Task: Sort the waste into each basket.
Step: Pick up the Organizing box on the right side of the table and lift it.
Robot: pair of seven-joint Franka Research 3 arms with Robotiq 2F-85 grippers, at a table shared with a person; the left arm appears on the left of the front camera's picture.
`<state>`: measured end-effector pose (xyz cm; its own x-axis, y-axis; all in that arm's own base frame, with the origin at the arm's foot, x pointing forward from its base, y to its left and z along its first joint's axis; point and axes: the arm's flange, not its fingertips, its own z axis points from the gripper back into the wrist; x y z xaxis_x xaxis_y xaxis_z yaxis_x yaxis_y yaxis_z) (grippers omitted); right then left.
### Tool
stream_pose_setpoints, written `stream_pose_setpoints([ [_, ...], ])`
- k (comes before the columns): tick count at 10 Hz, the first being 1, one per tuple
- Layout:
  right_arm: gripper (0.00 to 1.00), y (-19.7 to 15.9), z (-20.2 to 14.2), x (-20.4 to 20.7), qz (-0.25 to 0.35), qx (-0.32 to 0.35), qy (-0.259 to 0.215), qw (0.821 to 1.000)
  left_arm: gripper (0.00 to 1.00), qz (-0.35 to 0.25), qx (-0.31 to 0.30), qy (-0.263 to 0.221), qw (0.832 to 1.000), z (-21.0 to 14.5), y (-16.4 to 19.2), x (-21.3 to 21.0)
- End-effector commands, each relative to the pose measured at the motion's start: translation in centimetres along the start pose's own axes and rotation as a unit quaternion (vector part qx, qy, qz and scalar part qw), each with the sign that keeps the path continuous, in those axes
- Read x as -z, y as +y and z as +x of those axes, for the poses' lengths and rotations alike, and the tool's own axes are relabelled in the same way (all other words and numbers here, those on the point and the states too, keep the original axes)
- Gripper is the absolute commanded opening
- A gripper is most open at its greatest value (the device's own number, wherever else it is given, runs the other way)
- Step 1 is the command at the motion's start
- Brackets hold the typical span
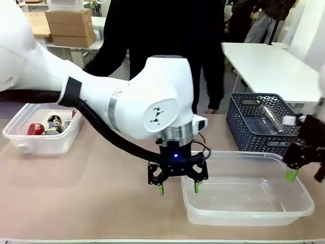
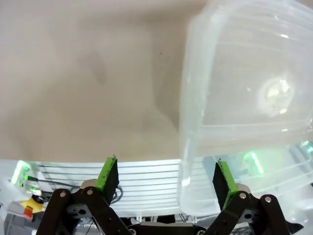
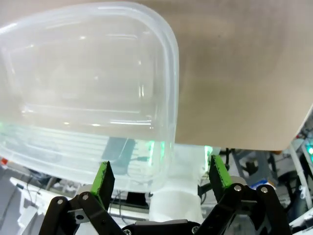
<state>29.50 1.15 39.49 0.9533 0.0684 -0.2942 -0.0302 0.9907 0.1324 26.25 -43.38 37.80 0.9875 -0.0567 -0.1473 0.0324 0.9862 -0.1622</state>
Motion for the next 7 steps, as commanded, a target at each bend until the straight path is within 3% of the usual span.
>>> stream_pose_setpoints([
  [1,1.0,-0.4,1.8,4.4,0.012,-0.01,0.03,0.999,1.0,0.02,-0.033,-0.039,0.999,1.0,1.1,0.8],
  [3,1.0,-1.7,0.9,6.4,0.015,0.011,0.032,0.999,1.0,0.013,-0.026,-0.05,0.998,1.6,1.5,0.7],
  [5,1.0,-2.1,-0.7,6.3,0.027,0.021,0.006,0.999,1.0,0.022,-0.013,-0.047,0.999,2.3,1.4,1.3],
  [6,0.42,-2.0,-0.8,6.1,0.02,0.017,-0.012,1.0,0.62,0.025,-0.006,-0.046,0.999,2.4,1.4,1.7],
  [7,0.41,-1.7,-1.0,6.2,0.015,0.009,-0.019,1.0,0.42,0.025,-0.008,-0.053,0.998,2.3,1.4,1.7],
])
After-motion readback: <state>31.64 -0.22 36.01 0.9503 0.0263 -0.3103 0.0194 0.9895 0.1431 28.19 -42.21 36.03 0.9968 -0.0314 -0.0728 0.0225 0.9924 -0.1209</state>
